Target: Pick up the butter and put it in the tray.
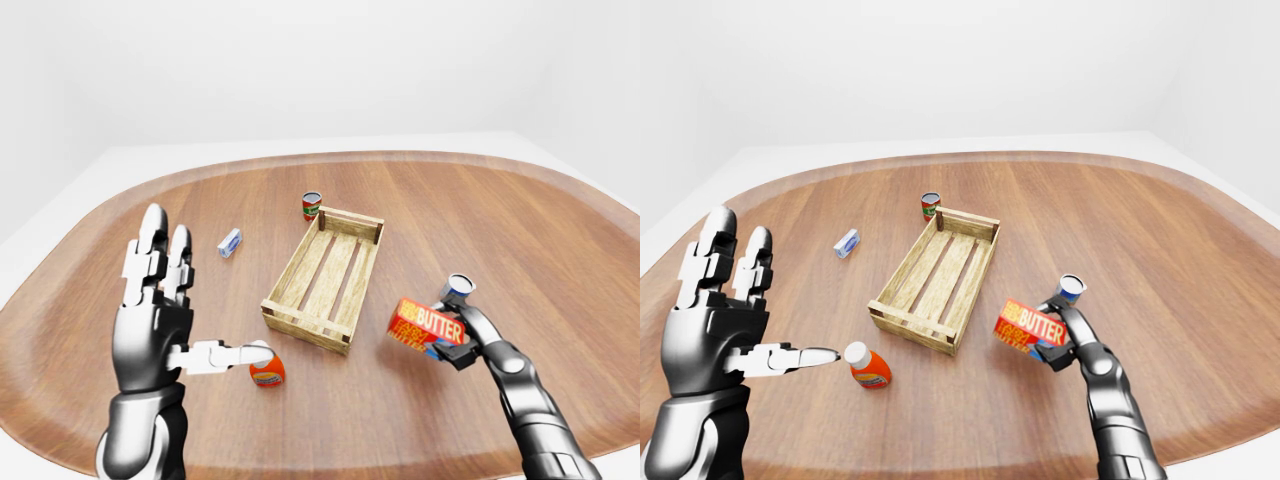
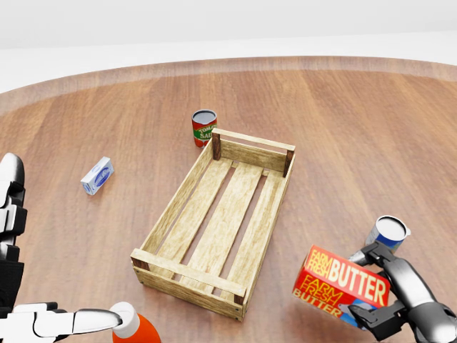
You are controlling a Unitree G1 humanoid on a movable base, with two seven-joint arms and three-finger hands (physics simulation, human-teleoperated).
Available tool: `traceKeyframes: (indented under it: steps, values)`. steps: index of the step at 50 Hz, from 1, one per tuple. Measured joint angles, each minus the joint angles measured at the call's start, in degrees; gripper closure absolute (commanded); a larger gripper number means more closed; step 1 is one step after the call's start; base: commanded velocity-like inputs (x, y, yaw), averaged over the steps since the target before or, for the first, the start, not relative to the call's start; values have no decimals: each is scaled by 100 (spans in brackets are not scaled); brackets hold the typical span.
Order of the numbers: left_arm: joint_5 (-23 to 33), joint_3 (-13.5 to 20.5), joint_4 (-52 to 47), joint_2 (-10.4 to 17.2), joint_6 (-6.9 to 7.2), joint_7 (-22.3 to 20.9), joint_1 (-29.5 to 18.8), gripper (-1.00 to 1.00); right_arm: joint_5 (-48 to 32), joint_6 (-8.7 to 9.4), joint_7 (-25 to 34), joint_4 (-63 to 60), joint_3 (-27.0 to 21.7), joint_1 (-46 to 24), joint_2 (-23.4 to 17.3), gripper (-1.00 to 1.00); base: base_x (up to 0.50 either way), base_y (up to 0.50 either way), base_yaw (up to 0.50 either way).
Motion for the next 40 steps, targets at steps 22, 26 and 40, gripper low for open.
traceKeyframes:
  steps: [22, 26, 40]
  values:
    - [14, -3, 75, 10, 0, 21, -46, -100, 19, 0, -81, -1731, -155, -436, 142, 100, 0, 0, 0]
    - [10, 2, 87, 14, 0, 26, -56, -100, 29, 0, -165, -1649, -13, -770, 232, 100, 0, 0, 0]
    - [-20, 33, 76, 22, 0, 24, -78, -100, 89, 0, -581, -625, 434, -1999, 558, 100, 0, 0, 0]
